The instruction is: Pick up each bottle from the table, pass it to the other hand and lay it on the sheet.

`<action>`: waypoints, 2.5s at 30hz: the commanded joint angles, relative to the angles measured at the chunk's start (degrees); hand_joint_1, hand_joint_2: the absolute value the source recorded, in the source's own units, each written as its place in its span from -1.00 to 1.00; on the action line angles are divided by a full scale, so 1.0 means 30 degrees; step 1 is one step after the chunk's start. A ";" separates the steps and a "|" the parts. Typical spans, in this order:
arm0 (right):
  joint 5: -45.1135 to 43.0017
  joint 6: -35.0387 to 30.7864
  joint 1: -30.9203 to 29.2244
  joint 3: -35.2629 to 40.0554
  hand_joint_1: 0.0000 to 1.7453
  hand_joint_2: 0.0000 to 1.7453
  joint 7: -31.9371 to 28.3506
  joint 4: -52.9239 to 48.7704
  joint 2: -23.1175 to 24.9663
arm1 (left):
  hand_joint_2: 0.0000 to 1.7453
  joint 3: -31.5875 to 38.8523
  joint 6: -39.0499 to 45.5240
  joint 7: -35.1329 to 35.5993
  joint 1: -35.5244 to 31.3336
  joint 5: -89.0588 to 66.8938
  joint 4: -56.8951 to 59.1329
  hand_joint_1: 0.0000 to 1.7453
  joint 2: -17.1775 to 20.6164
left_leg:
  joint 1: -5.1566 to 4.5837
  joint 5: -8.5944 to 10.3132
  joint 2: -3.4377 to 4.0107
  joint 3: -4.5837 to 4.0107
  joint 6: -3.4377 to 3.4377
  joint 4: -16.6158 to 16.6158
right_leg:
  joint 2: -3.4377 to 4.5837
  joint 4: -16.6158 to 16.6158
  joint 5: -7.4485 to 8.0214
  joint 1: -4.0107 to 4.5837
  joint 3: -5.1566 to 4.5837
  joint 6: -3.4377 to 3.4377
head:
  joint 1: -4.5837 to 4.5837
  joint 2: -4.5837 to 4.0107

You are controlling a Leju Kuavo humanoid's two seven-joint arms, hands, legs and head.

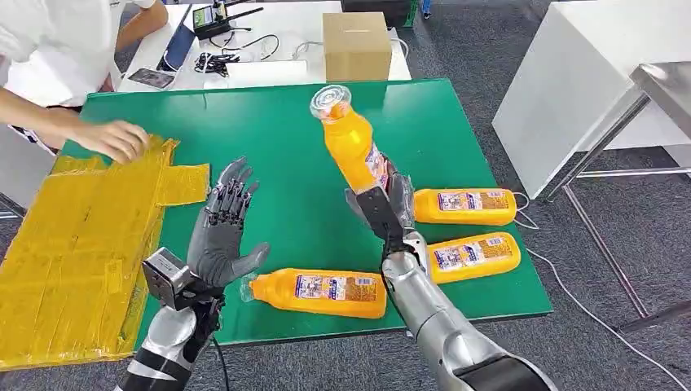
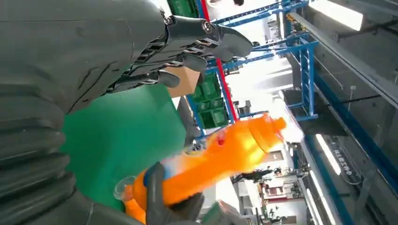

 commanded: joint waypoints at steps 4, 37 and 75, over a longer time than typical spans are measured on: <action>-0.5470 0.2961 0.5165 -0.0261 0.92 1.00 -0.0018 -1.0276 -0.0444 | 1.00 -0.0938 0.0720 0.1258 -0.1156 -0.1385 0.0102 -1.00 0.1289 | 0.0002 -0.0047 -0.0040 0.0073 -0.0025 -0.0003 | -0.0063 0.0002 -0.0062 0.0002 0.0085 0.0000 | 0.0000 0.0000; -0.5029 0.8299 0.5188 0.7985 0.94 1.00 0.0179 -1.2454 -0.1365 | 1.00 -0.1481 0.0539 0.3052 -0.2372 -0.1380 0.1556 -1.00 0.1314 | 0.0005 -0.0026 0.0038 0.0004 -0.0013 -0.0016 | 0.0006 -0.0020 -0.0017 0.0002 -0.0006 0.0001 | 0.0000 0.0000; -0.0879 0.2078 0.6244 0.0154 1.00 1.00 0.1496 -1.1986 -0.2330 | 1.00 0.0288 -0.1183 0.4238 0.0101 -0.0551 0.0171 -1.00 0.2185 | -0.0008 -0.0033 -0.0035 -0.0019 -0.0016 -0.0016 | -0.0041 -0.0011 -0.0037 -0.0012 -0.0012 -0.0002 | 0.0000 0.0000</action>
